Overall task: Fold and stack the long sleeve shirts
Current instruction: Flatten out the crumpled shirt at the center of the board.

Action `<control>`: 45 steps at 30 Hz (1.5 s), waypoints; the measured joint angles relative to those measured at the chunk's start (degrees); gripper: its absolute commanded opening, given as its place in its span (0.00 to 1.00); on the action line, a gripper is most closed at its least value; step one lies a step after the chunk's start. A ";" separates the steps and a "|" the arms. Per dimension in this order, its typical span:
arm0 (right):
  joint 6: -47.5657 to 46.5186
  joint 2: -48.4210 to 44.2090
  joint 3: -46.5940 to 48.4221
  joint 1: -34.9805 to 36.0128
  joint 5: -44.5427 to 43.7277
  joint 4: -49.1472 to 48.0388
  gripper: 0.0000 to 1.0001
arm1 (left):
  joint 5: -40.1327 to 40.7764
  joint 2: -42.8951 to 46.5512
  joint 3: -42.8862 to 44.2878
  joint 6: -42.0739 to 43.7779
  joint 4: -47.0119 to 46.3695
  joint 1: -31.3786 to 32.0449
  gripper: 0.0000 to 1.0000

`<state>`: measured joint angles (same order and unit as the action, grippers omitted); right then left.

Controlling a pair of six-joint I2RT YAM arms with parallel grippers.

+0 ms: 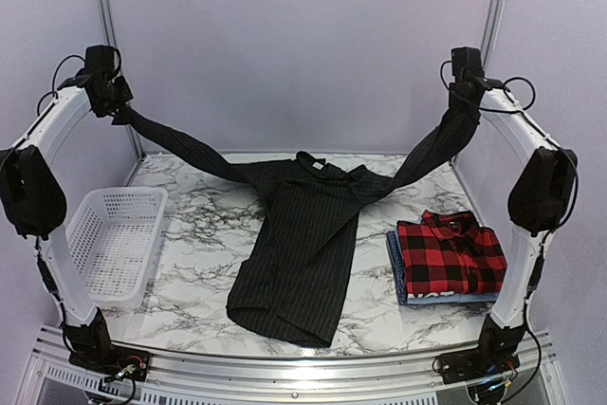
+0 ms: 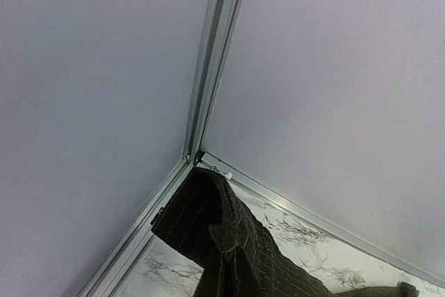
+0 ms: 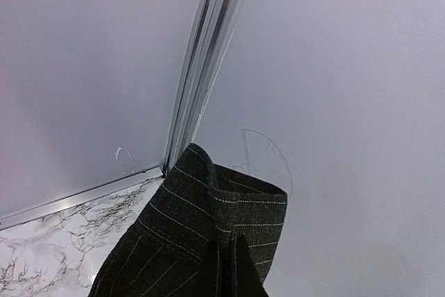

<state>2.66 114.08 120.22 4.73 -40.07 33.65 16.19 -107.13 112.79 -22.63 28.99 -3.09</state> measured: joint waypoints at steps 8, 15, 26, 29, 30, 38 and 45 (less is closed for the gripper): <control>-1.44 0.07 2.25 -0.28 -0.87 1.03 0.00 | 1.99 0.04 2.08 2.14 2.27 -1.07 0.07; -2.10 0.15 7.65 -0.48 -0.22 0.92 0.00 | 1.55 0.04 6.21 2.51 2.67 -1.09 0.07; -1.60 -0.63 -7.19 3.74 6.84 -0.20 0.23 | -9.25 -2.60 4.83 2.47 2.56 4.70 0.10; -1.18 -0.63 -12.96 6.40 8.59 0.33 0.41 | -10.47 -3.96 1.20 2.45 2.56 9.14 0.19; -1.11 -0.63 -14.14 7.21 9.22 0.37 0.47 | -10.78 -4.52 0.02 2.43 2.58 10.43 0.22; -1.11 -1.14 -17.22 14.45 13.55 -0.26 0.59 | -10.67 -8.09 -8.37 2.34 3.13 17.84 0.61; 0.57 -1.79 -19.04 25.03 20.55 -2.43 0.49 | -9.79 -6.67 -10.99 1.33 2.89 23.56 0.62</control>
<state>3.22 112.29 101.19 29.76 -19.53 31.22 6.39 -113.80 101.80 -21.30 31.88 20.47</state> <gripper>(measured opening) 0.496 0.621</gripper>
